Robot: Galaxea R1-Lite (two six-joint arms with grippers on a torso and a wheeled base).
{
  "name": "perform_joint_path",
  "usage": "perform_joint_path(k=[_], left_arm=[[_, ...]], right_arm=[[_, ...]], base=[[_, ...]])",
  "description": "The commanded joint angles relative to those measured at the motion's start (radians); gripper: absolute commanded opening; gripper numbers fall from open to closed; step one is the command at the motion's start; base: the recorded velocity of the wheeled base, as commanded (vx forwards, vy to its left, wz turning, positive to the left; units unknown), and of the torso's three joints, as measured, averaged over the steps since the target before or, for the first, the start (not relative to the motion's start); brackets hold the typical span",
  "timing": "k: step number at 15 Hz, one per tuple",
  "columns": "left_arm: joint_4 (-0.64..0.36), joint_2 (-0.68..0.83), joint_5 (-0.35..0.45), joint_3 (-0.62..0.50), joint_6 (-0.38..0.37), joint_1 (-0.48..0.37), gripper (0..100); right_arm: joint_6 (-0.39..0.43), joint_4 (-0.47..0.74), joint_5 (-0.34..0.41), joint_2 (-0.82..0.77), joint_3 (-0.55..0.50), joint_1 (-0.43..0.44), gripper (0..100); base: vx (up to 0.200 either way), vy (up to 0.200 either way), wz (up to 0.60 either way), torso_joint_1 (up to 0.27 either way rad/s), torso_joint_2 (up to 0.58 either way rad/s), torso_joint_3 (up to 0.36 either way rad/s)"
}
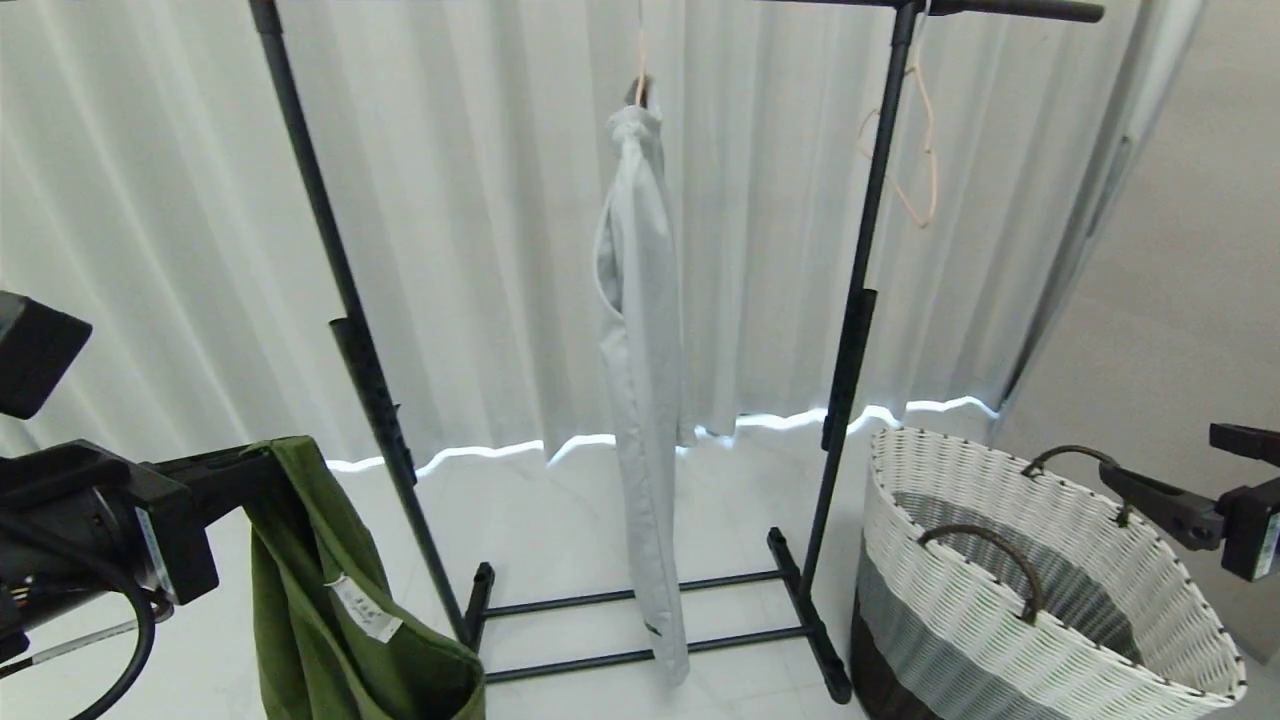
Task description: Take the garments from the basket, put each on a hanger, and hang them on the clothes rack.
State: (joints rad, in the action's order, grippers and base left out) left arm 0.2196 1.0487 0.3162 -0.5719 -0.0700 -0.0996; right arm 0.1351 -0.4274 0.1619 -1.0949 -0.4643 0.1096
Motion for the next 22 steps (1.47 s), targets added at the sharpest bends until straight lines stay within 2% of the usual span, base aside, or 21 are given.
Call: perform_joint_path(k=[1,5,10,15,22], left_arm=[[0.003,-0.012,0.000,0.001,-0.001,0.000,0],[0.003,-0.021,0.000,0.000,0.001,0.001,0],[0.003,-0.019,-0.002,-0.003,0.001,0.018,0],[0.003,-0.015,0.000,-0.006,0.001,0.034,0],[0.003,-0.018,0.000,-0.003,0.001,0.041,0]], right_arm=[[0.001,-0.001,0.002,-0.005,-0.001,-0.005,100],[0.067,-0.008,0.004,-0.002,0.036,0.002,100],[0.067,-0.037,0.004,-0.002,0.052,0.002,100],[0.064,-0.053,0.005,0.000,0.050,0.002,100],[0.061,-0.060,0.005,-0.020,0.047,0.001,100]], base=[[0.000,0.000,-0.60,0.032,-0.25,-0.207],[0.000,0.000,0.00,0.085,-0.32,-0.309],[0.000,0.000,0.00,0.134,-0.51,-0.319],[0.000,0.000,0.00,0.033,-0.10,-0.065],[0.000,0.000,0.60,0.002,0.00,0.000]])
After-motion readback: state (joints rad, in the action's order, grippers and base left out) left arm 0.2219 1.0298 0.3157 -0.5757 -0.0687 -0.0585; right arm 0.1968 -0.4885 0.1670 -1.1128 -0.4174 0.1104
